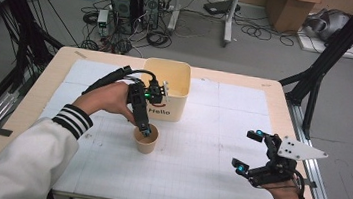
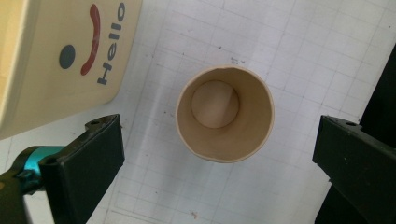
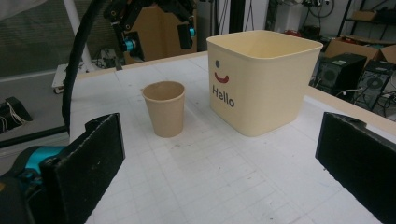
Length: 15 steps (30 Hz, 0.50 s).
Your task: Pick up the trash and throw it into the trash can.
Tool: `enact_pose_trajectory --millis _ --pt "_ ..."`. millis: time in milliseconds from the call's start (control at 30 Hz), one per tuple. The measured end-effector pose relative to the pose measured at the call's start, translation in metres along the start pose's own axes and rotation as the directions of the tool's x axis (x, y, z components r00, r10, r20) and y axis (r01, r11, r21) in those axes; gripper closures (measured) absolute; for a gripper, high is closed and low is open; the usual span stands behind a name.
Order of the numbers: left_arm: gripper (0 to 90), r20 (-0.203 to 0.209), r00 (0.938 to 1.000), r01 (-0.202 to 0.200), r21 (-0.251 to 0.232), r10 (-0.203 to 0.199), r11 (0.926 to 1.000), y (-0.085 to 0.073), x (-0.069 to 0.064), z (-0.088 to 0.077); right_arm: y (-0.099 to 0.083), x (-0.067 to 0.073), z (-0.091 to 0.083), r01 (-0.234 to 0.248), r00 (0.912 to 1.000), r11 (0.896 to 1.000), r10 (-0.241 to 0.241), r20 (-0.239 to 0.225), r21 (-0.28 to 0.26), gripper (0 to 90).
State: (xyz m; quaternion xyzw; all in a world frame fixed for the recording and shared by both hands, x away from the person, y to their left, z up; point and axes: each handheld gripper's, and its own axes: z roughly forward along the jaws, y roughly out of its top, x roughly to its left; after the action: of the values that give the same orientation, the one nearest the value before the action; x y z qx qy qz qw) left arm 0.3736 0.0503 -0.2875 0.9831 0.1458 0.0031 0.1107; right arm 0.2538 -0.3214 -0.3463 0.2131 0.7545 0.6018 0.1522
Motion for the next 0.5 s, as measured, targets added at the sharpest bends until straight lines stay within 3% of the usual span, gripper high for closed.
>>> enact_pose_trajectory --millis 500 --pt "2.5 0.002 1.0000 -0.007 0.002 0.007 1.0000 -0.006 -0.004 0.018 0.000 0.000 0.000 0.005 1.0000 1.000 -0.005 0.000 -0.003 0.2"
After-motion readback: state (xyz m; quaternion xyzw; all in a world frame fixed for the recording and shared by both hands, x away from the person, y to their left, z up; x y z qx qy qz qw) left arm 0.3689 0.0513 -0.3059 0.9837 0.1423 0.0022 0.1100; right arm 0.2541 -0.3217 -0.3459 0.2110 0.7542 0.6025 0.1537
